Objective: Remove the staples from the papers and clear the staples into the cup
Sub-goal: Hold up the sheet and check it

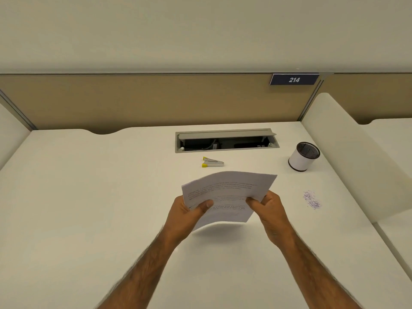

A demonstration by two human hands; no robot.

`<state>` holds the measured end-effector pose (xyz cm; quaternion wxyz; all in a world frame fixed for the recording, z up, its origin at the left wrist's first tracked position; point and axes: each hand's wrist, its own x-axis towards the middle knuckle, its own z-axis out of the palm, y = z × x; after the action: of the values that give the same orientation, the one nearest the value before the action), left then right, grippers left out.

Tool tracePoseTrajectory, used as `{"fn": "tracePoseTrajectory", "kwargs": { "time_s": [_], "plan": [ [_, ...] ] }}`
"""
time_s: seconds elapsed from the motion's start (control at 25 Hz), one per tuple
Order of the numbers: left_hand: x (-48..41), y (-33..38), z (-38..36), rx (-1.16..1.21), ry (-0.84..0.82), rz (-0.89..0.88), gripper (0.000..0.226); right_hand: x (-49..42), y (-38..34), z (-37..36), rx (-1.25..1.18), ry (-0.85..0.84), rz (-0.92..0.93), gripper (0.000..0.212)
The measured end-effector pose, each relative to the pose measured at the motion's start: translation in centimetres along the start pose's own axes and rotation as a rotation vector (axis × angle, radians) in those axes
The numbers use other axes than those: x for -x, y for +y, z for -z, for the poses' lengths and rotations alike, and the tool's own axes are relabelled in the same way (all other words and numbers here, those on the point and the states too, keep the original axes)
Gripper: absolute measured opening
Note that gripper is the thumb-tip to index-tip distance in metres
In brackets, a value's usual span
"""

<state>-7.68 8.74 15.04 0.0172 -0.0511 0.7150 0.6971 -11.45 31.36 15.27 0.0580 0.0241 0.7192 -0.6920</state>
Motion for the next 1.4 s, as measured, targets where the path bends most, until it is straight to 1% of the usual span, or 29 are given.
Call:
{"fn": "tracePoseTrajectory", "kwargs": {
  "time_s": [0.12, 0.24, 0.36, 0.4, 0.44, 0.48, 0.52, 0.56, 0.64, 0.68, 0.76, 0.84, 0.92, 0.96, 1.04, 1.08, 1.16, 1.2, 1.28, 1.32, 1.4],
  "plan": [
    [0.2, -0.2, -0.5, -0.006, 0.009, 0.024, 0.031, 0.0, 0.8, 0.0, 0.015, -0.005, -0.032, 0.032],
    [0.1, 0.0, -0.7, 0.012, 0.051, 0.018, 0.024, -0.3, 0.8, 0.2, 0.008, 0.014, -0.042, 0.03],
    [0.0, 1.4, -0.6, 0.139, 0.101, -0.01, 0.016, -0.4, 1.4, 1.1, 0.002, 0.081, -0.04, 0.02],
    [0.1, 2.0, -0.6, 0.219, 0.109, -0.021, 0.014, -0.3, 2.0, 1.2, -0.019, 0.13, -0.044, 0.025],
    [0.1, 2.7, -0.7, 0.301, 0.114, -0.035, 0.014, 0.1, 2.8, 1.2, -0.079, 0.177, -0.062, 0.04],
    [0.2, 3.3, -0.8, 0.37, 0.116, -0.05, 0.017, 0.5, 3.6, 1.0, -0.187, 0.199, -0.1, 0.056],
    [0.2, 3.6, -1.1, 0.427, 0.114, -0.065, 0.021, 1.0, 4.3, 0.4, -0.343, 0.18, -0.144, 0.064],
    [0.1, 3.8, -1.3, 0.476, 0.118, -0.074, 0.024, 1.4, 4.9, -0.3, -0.497, 0.122, -0.18, 0.062],
    [-0.1, 4.2, -1.7, 0.571, 0.141, -0.081, 0.029, 2.3, 5.0, -1.8, -0.747, 0.044, -0.245, 0.051],
    [-0.1, 4.3, -1.8, 0.611, 0.156, -0.089, 0.029, 2.5, 4.6, -2.4, -0.815, 0.031, -0.255, 0.049],
    [-0.2, 4.6, -1.7, 0.68, 0.177, -0.101, 0.03, 2.5, 4.0, -2.8, -0.855, -0.004, -0.245, 0.048],
    [-0.3, 4.6, -1.4, 0.695, 0.189, -0.089, 0.033, 2.1, 3.5, -2.6, -0.784, 0.002, -0.243, 0.048],
    [-0.4, 4.0, -0.5, 0.66, 0.196, -0.077, 0.033, 1.6, 2.9, -1.8, -0.68, 0.046, -0.231, 0.045],
    [-0.6, 3.5, 0.7, 0.647, 0.205, -0.068, 0.031, 1.3, 2.6, -1.1, -0.636, 0.064, -0.215, 0.044],
    [-0.9, 3.1, 4.0, 0.629, 0.154, -0.037, 0.032, 0.8, 1.9, 0.5, -0.551, 0.084, -0.172, 0.039],
    [-0.9, 3.2, 5.9, 0.566, 0.086, -0.02, 0.038, 0.7, 1.5, 1.4, -0.493, 0.088, -0.152, 0.037],
    [-1.1, 3.6, 8.7, 0.286, -0.067, 0.029, 0.045, 0.4, 0.8, 2.8, -0.351, 0.086, -0.126, 0.032],
    [-1.1, 3.6, 9.2, 0.166, -0.122, 0.07, 0.051, 0.3, 0.5, 3.2, -0.282, 0.082, -0.116, 0.029],
    [-1.2, 2.7, 8.6, 0.053, -0.172, 0.141, 0.072, -0.1, 0.2, 3.4, -0.184, 0.07, -0.094, 0.025],
    [-1.1, 2.2, 7.9, 0.03, -0.156, 0.143, 0.073, -0.3, 0.2, 3.3, -0.16, 0.067, -0.08, 0.025],
    [-0.8, 0.8, 6.5, 0.029, -0.092, 0.11, 0.054, -0.4, 0.4, 3.1, -0.137, 0.081, -0.051, 0.024]
  ]
}}
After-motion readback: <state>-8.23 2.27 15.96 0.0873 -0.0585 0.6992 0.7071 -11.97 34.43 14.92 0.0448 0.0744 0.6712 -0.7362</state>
